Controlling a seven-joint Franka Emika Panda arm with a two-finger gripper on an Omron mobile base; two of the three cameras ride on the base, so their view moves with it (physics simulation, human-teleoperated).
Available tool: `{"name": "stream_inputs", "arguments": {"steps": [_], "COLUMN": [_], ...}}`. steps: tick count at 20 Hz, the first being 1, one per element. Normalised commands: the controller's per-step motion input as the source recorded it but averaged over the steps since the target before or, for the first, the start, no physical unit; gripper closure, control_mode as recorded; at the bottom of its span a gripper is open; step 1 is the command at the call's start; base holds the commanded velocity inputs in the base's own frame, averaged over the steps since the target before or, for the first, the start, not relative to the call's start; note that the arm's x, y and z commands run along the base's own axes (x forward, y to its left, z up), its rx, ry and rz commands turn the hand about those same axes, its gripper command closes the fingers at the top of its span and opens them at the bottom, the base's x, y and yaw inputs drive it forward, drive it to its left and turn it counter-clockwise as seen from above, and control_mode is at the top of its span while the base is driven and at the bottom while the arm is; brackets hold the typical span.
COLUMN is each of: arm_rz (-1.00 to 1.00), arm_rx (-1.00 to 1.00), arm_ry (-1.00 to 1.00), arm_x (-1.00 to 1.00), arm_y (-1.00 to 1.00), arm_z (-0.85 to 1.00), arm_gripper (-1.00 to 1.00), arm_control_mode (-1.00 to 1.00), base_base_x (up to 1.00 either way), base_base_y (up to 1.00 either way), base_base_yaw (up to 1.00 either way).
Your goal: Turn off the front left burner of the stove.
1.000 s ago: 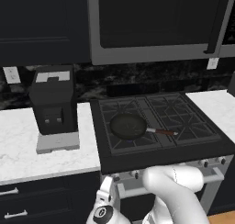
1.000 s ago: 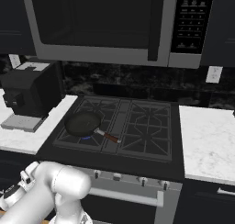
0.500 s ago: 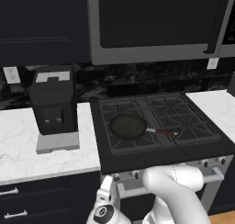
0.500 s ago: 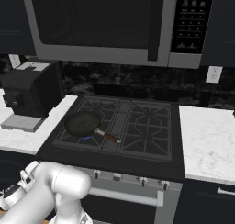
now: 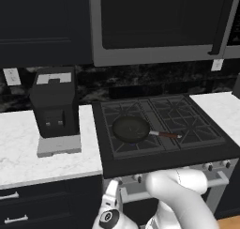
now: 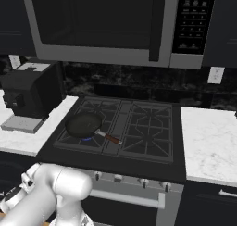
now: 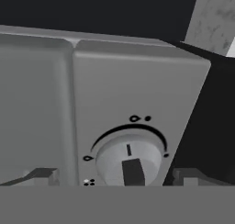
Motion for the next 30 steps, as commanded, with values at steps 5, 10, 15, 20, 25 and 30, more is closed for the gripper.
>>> {"name": "stream_inputs", "arguments": {"steps": [5, 10, 15, 20, 25, 30], "arm_rz": [0.05, 0.00, 0.00, -0.01, -0.15, -0.21], "arm_rx": [0.00, 0.00, 0.00, 0.02, 0.26, 0.43], "arm_ry": [-0.02, 0.00, 0.00, -0.01, -0.14, -0.21], "arm_x": [-0.02, 0.06, 0.06, 0.00, -0.08, -0.15], "arm_y": [-0.03, 0.01, 0.00, 0.00, 0.00, 0.00], "arm_z": [0.00, 0.08, 0.34, 0.45, 0.45, 0.42], "arm_gripper": [-1.00, 1.00, 1.00, 1.00, 1.00, 1.00], "arm_control_mode": [-1.00, -1.00, -1.00, -1.00, -1.00, -1.00], "base_base_x": [0.00, 0.00, 0.00, 0.00, 0.00, 0.00], "base_base_y": [0.00, 0.00, 0.00, 0.00, 0.00, 0.00], "base_base_yaw": [0.00, 0.00, 0.00, 0.00, 0.00, 0.00]}}
